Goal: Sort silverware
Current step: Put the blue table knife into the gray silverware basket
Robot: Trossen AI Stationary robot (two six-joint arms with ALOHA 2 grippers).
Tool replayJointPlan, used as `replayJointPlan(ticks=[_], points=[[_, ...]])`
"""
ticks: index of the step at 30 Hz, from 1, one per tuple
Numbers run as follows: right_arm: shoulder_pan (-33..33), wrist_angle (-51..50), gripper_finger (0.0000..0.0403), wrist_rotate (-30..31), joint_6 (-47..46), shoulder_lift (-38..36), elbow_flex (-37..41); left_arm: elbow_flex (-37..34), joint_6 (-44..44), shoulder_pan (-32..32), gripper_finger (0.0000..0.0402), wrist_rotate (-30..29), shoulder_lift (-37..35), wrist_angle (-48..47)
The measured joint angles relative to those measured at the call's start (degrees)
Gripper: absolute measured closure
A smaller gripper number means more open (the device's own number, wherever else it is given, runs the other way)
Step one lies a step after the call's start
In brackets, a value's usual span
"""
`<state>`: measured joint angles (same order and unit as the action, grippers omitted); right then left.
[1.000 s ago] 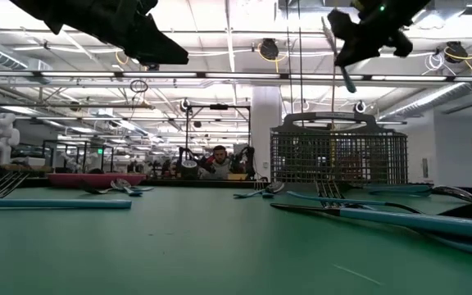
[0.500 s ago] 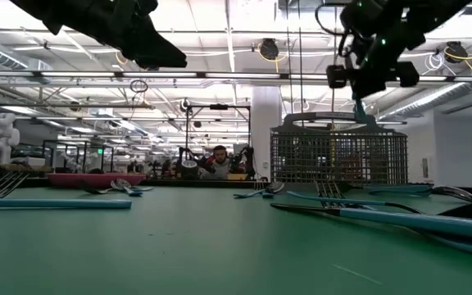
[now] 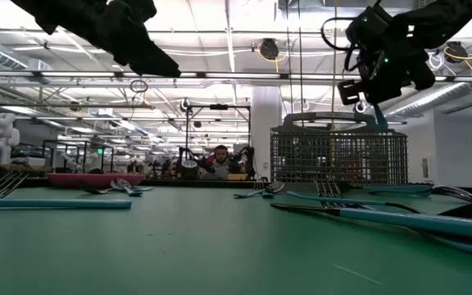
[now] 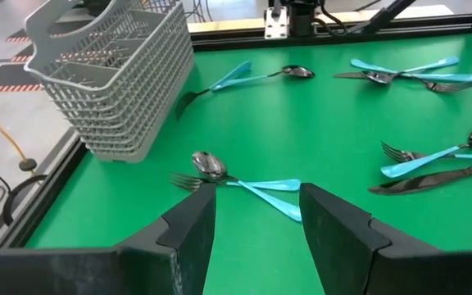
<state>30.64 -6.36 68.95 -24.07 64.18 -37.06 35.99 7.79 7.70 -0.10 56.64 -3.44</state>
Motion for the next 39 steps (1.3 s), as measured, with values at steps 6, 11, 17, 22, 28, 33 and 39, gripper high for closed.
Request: replayJointPlan(ticks=[6, 11, 17, 22, 28, 33, 39], points=[[2.14, -6.67, 0.0394, 1.37, -7.82, 1.37, 0.0, 0.0, 0.04, 0.03, 0.0221, -0.11, -0.22, -0.79], [2.3, -10.07, 0.0394, 1.44, -15.03, 3.59, 0.0, -0.94, -0.42, 1.26, 0.0221, -4.86, -6.27, -5.54], [1.08, -10.6, 0.039, -0.27, -17.86, 6.49, 0.0, -9.89, -3.73, 2.99, 0.0221, -7.93, -19.26, 1.97], [-0.18, -10.97, 0.0352, -1.78, -19.09, 6.76, 0.0, -12.02, -7.72, 2.93, 0.0221, -7.85, -24.47, 2.78], [-0.35, -12.44, 0.0298, -1.73, -18.75, 6.76, 0.0, -12.07, -9.03, 2.28, 0.0221, -6.76, -24.96, 2.42], [-0.36, -12.01, 0.0261, -1.4, -14.59, 4.93, -0.44, -12.07, -10.49, 1.39, 0.0221, -6.62, -24.96, 2.22], [-2.85, -11.9, 0.0249, -3.8, -2.77, -1.17, -5.19, -12.11, -13.24, 0.22, 0.0221, -6.28, -24.37, 0.44]])
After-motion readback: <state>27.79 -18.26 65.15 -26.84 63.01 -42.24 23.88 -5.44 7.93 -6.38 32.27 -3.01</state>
